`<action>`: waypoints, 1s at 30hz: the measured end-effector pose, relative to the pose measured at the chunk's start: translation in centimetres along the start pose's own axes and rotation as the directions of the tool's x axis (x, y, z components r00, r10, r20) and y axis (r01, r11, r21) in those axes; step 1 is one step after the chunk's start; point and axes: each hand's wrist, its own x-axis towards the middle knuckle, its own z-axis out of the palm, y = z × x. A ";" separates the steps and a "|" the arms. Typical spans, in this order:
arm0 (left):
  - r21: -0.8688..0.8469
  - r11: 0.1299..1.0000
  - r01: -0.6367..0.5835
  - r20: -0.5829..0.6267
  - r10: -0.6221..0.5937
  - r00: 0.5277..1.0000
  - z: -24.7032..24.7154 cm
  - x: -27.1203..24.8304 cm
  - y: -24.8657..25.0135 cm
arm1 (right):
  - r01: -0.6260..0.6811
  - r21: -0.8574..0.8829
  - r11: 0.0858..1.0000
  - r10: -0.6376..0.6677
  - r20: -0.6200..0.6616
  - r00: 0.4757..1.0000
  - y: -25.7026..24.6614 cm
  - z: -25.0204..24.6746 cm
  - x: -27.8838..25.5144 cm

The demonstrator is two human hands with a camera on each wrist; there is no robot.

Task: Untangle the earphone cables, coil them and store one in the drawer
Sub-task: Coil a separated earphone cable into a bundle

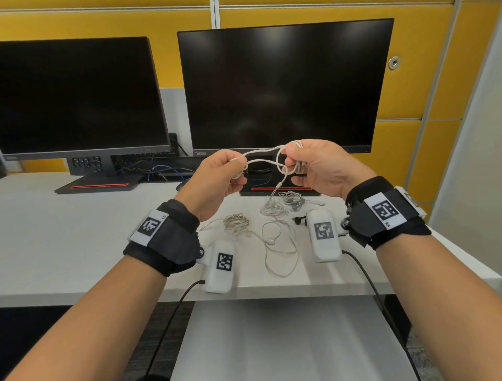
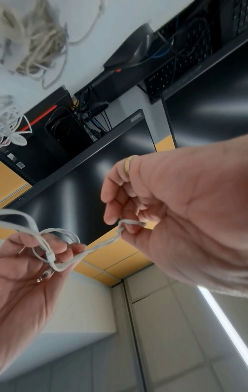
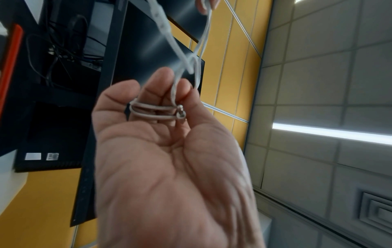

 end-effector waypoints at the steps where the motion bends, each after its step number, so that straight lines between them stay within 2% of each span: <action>1: -0.006 1.000 0.007 -0.002 -0.007 1.000 0.0 0.0 0.0 | 0.000 0.005 1.000 0.000 0.005 1.000 0.1 0.0 0.0; 4: 0.032 0.999 0.007 -0.017 -0.006 1.000 0.0 0.2 -0.2 | 0.004 0.074 0.997 -0.005 0.011 1.000 0.2 0.1 0.1; 6: -0.013 1.000 0.004 -0.020 -0.005 1.000 0.2 0.2 -0.2 | -0.005 0.172 0.985 0.001 0.026 1.000 0.2 0.2 0.2; 8: -0.188 0.982 -0.017 0.020 0.022 1.000 0.4 -0.2 0.0 | -0.017 0.248 0.969 0.002 0.057 0.998 0.2 0.2 0.3; 11: -0.521 0.853 -0.034 0.104 0.103 0.989 0.7 -0.8 0.6 | -0.015 0.200 0.980 -0.006 0.103 0.995 0.3 0.4 0.4; 13: -0.569 0.821 -0.049 0.121 0.142 0.982 0.8 -0.8 0.8 | -0.023 0.166 0.986 0.003 0.116 0.993 0.4 0.5 0.4; 15: -0.384 0.917 -0.106 0.099 0.155 0.983 0.8 -0.8 0.9 | -0.041 0.189 0.981 0.018 0.125 0.992 0.3 0.6 0.3; 16: -0.202 0.967 -0.155 0.082 0.174 0.981 0.8 -0.8 0.9 | -0.047 0.204 0.978 0.022 0.126 0.992 0.2 0.6 0.3; 17: -0.021 0.981 -0.194 0.077 0.195 0.978 0.8 -0.8 0.8 | -0.047 0.210 0.977 0.022 0.122 0.992 0.1 0.6 0.2; 19: 0.257 0.940 -0.225 0.061 0.216 0.974 0.8 -0.7 0.6 | -0.033 0.183 0.983 0.011 0.119 0.993 0.0 0.7 0.1; 21: 0.432 0.875 -0.216 0.087 0.199 0.976 0.8 -0.6 0.6 | -0.023 0.154 0.988 0.003 0.128 0.992 -0.1 0.9 0.0; 23: 0.567 0.802 -0.187 0.144 0.127 0.981 1.0 -0.7 0.9 | -0.030 0.131 0.991 0.013 0.128 0.992 -0.2 1.2 -0.2; 26: 0.686 0.711 -0.154 0.138 0.080 0.987 0.7 -0.8 1.2 | -0.045 0.101 0.994 0.032 0.127 0.991 -0.5 1.1 -0.4; 30: 0.788 0.611 -0.073 -0.006 0.127 0.992 -0.9 -0.3 1.0 | -0.055 0.058 0.997 0.049 0.095 0.994 -0.9 -0.3 -0.6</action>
